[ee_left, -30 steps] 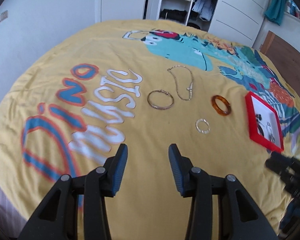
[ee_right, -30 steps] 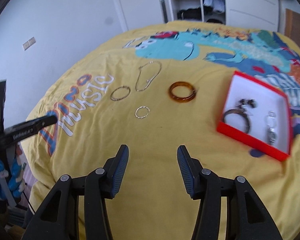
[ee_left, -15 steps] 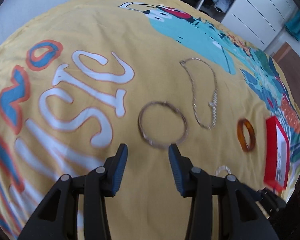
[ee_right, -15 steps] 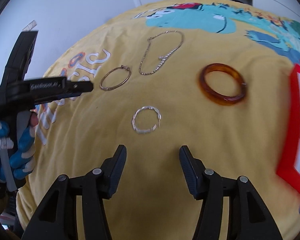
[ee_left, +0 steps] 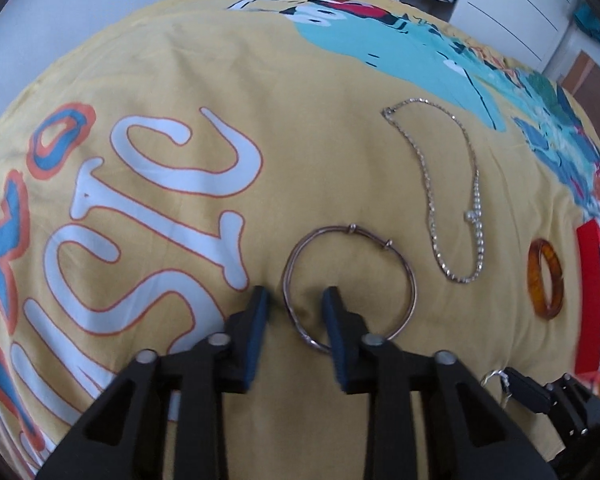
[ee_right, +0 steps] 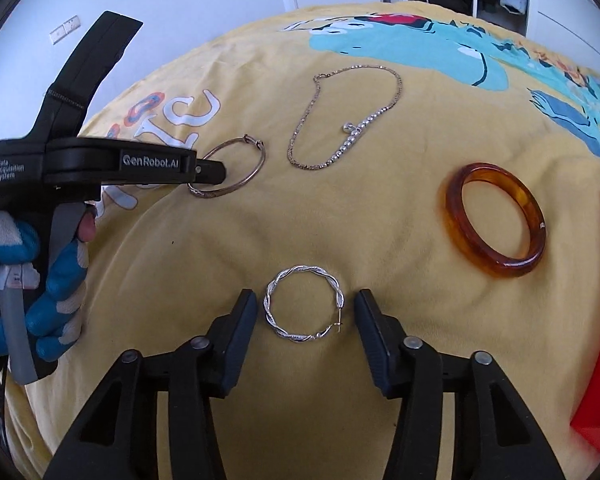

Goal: Organize jewelry
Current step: 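Grasp the plain silver hoop with the left tool while the right tool grasps the twisted silver hoop, then carry both hoops into the red box and release them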

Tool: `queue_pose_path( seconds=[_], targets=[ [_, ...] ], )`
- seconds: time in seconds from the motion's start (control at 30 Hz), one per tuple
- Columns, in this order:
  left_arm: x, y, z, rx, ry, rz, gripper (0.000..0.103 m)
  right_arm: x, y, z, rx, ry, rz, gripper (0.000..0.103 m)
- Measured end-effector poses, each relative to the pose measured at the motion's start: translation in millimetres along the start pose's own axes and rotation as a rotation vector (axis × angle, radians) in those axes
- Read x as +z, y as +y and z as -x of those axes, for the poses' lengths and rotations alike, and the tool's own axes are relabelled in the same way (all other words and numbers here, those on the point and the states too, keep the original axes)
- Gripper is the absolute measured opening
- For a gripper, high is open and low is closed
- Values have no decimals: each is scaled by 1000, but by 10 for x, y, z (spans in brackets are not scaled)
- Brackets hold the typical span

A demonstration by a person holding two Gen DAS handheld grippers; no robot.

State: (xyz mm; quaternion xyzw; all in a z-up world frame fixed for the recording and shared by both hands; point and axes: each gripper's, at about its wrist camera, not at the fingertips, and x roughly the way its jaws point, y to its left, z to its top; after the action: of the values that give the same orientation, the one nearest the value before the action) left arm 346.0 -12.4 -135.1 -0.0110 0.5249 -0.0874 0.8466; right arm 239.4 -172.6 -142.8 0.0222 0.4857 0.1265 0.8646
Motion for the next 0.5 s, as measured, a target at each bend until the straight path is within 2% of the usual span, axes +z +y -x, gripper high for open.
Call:
queue_pose_path(
  seconds=[0.07,0.13,0.5],
  targets=[
    [-28,-13,38,3,-3,-23,9,-12,1,10,0,0,-5,40],
    [-62,-25,83,-5,-2,-32,4,-29,-1,24,-4,2,-7,39],
    [-392,-58,649,2,-43,-83,4,-238,108,452,14,-16,-52,39]
  ],
)
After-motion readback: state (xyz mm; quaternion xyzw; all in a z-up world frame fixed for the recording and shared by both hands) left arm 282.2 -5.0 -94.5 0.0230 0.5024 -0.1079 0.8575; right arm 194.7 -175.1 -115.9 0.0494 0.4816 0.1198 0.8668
